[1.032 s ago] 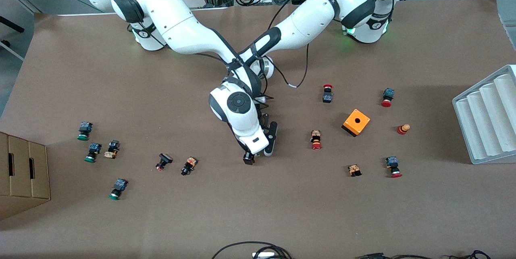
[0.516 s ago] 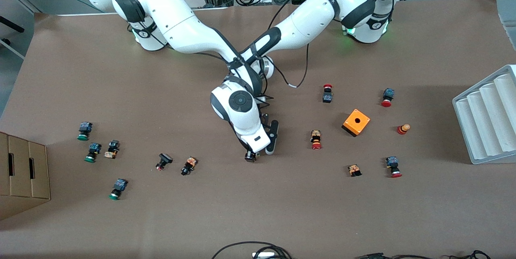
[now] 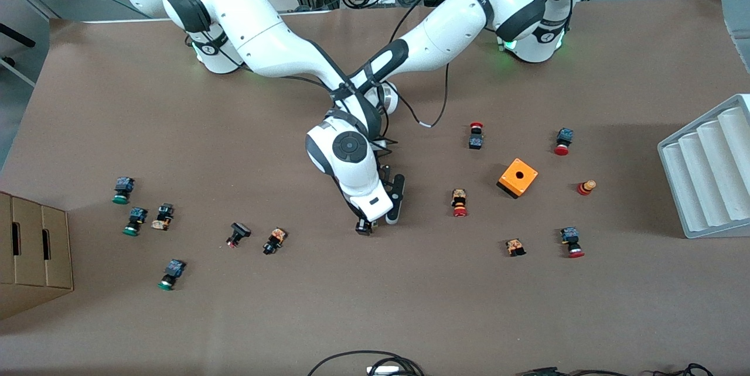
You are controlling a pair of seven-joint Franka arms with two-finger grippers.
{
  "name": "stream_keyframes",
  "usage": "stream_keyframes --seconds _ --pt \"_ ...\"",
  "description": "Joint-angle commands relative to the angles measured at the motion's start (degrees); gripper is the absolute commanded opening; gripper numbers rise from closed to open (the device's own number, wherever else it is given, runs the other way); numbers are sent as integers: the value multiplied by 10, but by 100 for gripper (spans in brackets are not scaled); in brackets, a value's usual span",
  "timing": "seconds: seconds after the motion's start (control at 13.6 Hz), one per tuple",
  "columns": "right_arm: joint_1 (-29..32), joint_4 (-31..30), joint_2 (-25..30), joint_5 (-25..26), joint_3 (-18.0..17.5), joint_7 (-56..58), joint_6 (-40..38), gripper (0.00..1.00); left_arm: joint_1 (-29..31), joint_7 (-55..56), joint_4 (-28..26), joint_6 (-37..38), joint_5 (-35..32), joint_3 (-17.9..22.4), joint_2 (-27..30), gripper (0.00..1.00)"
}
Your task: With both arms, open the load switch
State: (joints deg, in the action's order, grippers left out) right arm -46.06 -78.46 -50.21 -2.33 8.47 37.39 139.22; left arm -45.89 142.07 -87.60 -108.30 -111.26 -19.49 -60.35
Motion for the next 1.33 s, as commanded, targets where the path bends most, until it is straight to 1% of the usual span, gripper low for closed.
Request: stream_keyframes --seconds 0.0,0.59,0.96,1.25 --pt "-10 -12 13 -15 8 6 -18 63 -6 12 1 9 -4 5 -6 54" --pt "-14 -21 20 -15 8 4 -29 62 -6 12 2 9 -4 5 -6 54" --pt "-15 -21 20 -15 8 5 -29 55 -6 12 2 9 -4 5 -6 54" --pt "-16 -22 20 -15 8 5 -29 53 -6 12 2 9 -4 5 -6 54"
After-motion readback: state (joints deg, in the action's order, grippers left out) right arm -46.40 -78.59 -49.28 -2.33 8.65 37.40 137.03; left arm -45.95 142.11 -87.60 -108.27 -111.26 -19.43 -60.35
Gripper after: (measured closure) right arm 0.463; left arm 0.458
